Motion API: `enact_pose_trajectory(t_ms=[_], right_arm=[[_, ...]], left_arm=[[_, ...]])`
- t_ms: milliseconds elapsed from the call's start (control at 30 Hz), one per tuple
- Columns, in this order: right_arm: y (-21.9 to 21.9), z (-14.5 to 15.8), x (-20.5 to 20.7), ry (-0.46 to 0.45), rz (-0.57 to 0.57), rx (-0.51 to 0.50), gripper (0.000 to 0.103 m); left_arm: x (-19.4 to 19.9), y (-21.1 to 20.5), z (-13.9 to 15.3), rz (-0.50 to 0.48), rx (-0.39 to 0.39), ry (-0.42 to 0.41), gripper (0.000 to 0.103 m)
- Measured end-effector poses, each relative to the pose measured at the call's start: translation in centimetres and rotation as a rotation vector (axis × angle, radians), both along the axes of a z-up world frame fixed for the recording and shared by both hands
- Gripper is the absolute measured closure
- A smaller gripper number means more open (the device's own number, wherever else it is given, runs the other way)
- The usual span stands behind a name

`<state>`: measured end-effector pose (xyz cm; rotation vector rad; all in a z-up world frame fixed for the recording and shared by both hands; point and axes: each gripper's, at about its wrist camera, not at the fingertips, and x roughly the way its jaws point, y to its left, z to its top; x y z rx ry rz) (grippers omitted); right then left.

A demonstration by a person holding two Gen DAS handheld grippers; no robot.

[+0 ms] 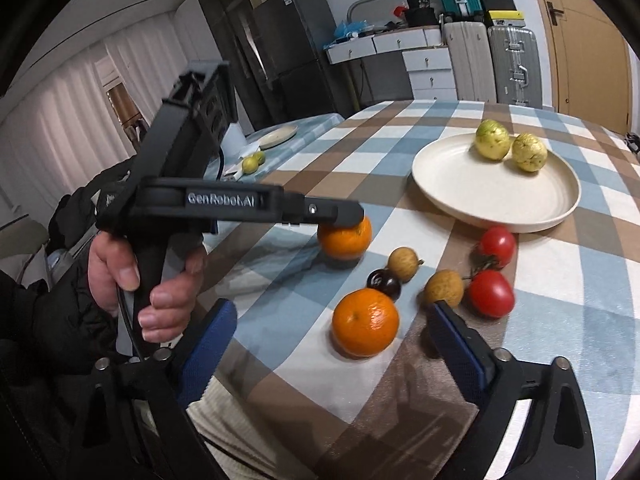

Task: Organize fruits
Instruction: 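Grasp an orange with the left tool while the right tool grasps the other orange, then carry both oranges to the plate and set them beside the guavas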

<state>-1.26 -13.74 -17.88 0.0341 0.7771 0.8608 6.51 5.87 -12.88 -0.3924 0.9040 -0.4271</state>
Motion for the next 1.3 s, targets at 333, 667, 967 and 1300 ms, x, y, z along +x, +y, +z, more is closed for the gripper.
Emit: enact_pose_trajectory(t_ms=[333,667,967,1300], right_arm=[[1.5,-0.7,0.5,-0.065,-0.036,-0.147,0.030],[2.5,-1.1,0.2,-0.138,-0.037,-0.254,0.064],[1.5,-0.9,0.5,-0.100,-0.040,-0.167,0.066],[-0.3,1.0,-0.3,-0.111,-0.021,-0.020,0.066]], left_arm=[[-0.4,0.8,0.6,0.007,-0.014,-0.017,0.071],[-0.8,0.9,0.7,0.010,-0.013,-0.023,0.071],[-0.8,1.1,0.8,0.011,-0.011,-0.024,0.071],[-0.3,0.8,1.1,0.000,-0.018,-0.024,0.071]])
